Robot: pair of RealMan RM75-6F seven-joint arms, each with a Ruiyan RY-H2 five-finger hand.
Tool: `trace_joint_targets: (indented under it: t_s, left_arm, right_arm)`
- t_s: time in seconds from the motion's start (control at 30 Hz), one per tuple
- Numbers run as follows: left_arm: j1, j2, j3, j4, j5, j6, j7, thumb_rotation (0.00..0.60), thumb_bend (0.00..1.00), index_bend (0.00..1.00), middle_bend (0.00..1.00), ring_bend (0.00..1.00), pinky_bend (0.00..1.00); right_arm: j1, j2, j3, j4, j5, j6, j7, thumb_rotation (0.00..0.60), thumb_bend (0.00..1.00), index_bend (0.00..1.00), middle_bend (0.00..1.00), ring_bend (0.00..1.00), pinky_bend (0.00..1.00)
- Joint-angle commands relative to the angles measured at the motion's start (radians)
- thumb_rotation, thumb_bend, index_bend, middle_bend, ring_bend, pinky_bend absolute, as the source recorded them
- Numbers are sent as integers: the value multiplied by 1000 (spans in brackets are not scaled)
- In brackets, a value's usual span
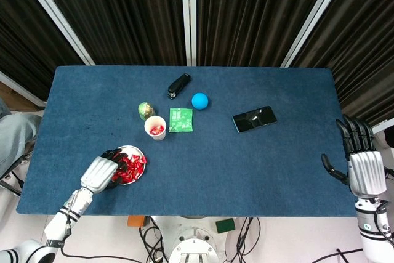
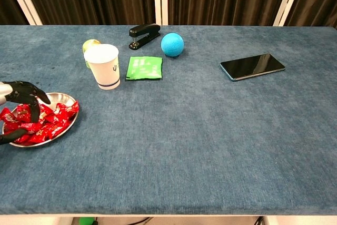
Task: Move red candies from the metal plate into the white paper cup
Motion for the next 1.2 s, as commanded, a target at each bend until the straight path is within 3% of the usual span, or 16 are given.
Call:
trace_joint_targets:
  t_s: [0.03, 0.37, 0.53, 0.67, 0.9, 1.2]
  left_arm:
    - [2, -2, -1, 1, 8, 8, -11, 600, 411, 522, 231, 119, 215]
    - [-1, 74, -30, -66, 46, 71, -108, 600, 418, 531, 234, 119, 226]
    - [-35, 150, -101, -128, 46, 100, -136, 600, 419, 534, 238, 119, 226]
    - [-96, 176, -164, -155, 30, 59, -159, 600, 419, 538, 244, 118, 229]
    - [-218, 90, -258, -89, -40, -51, -151, 600, 413, 538, 244, 119, 230]
    - [-303, -47, -274, 66, -94, -137, -172, 600, 409, 535, 244, 119, 228]
  right_arm:
    - [0, 0, 0, -1, 0, -1, -1, 600, 317, 0, 0, 0, 0]
    - [1, -2, 0, 2, -1, -1, 2, 600, 317, 0, 0, 0, 0]
    - [0, -2, -1, 3, -7, 5, 3, 600, 317, 0, 0, 0, 0]
    - [0, -4, -3, 3, -8, 4, 3, 600, 317, 0, 0, 0, 0]
    - [4, -1, -4, -9, -22, 5, -10, 600, 317, 0, 0, 0, 0]
    - [-1, 9, -1, -14, -14, 7, -14, 600, 317, 0, 0, 0, 0]
